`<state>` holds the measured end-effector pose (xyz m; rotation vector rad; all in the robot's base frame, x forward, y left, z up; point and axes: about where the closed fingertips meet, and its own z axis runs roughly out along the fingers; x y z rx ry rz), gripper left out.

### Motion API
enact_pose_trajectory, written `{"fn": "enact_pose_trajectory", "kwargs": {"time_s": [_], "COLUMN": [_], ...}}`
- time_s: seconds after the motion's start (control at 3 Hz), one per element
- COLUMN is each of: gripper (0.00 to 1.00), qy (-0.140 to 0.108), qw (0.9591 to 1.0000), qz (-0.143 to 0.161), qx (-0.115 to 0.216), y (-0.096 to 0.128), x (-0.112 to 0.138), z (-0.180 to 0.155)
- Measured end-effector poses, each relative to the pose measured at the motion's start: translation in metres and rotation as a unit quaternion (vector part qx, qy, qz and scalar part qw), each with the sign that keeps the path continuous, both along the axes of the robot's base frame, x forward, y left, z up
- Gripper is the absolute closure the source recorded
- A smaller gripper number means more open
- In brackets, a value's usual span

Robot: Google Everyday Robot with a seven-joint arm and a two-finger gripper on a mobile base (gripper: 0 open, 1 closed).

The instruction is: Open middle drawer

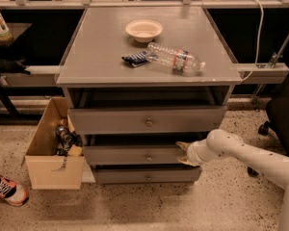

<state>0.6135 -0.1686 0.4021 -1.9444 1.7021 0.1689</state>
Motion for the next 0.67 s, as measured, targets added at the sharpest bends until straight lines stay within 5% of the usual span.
{"fn": "enact_pose_trajectory", "kwargs": {"time_s": [0.33, 0.67], "gripper": [1.00, 0.78], "qy": [0.004, 0.004], "qw": [1.0000, 1.0000], "qz": [0.005, 0.005], "qx": [0.006, 0.006], "y": [0.0015, 0.0015], "x": [-0.0038, -0.0038], "z": [0.0048, 0.0116]}}
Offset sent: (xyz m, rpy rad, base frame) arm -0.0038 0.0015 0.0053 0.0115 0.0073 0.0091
